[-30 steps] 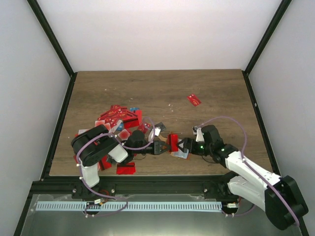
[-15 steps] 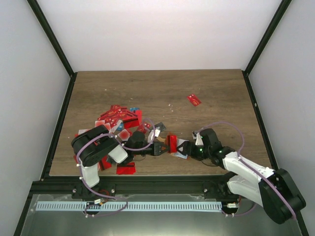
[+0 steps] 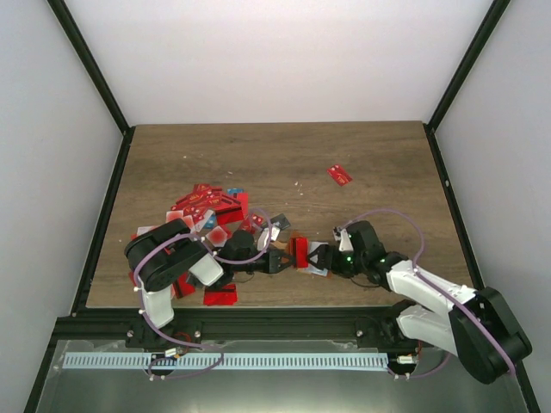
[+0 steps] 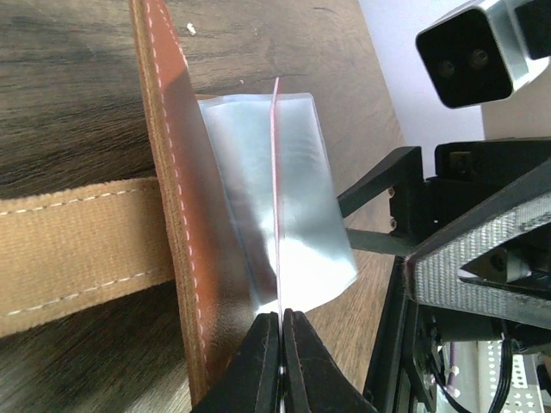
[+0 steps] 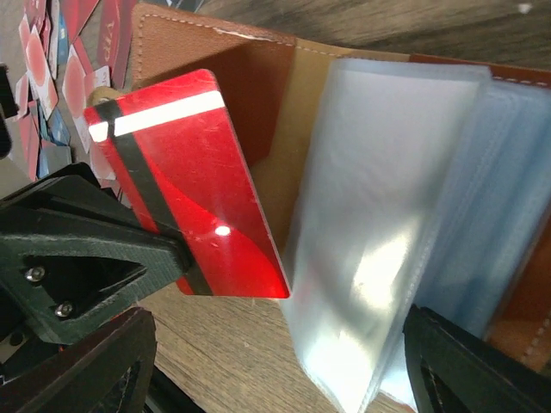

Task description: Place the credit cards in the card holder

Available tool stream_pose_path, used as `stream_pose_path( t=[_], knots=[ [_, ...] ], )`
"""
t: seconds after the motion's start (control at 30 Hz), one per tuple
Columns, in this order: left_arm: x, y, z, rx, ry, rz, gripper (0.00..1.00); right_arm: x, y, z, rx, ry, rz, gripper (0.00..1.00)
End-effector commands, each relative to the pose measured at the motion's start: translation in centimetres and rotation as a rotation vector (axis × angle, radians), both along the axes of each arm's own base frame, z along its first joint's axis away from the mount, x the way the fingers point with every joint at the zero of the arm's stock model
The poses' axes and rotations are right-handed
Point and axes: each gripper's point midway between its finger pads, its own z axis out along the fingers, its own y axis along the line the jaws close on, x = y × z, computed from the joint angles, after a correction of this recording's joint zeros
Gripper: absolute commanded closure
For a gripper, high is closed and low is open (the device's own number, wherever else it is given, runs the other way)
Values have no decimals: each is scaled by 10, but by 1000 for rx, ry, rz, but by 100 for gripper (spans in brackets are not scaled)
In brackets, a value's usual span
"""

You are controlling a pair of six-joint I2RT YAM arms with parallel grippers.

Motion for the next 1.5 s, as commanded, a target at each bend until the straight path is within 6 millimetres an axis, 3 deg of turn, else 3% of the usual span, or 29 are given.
stream_pose_path(
  t=[0.0,0.23,0.77,1.03,1.23,1.47],
  knots=[
    [-1,-1,0,17,-31,-8,96,8,11,16,-8,-40,43,20],
    [0,-1,2,21,-38,-9,96,10,24,21,-33,-47,78,21],
    [3,0,4,51,-58,-1,96,14,19,25,-137,-65,63,21],
    [1,1,16,40,-67,3,96,22,38,33,-69,-90,95,21],
    [-2,17,41,32,-87,58,96,39,47,39,-66,-106,82,21],
    [-8,42,49,83,-99,117,96,52,62,38,-56,-103,102,22]
  ],
)
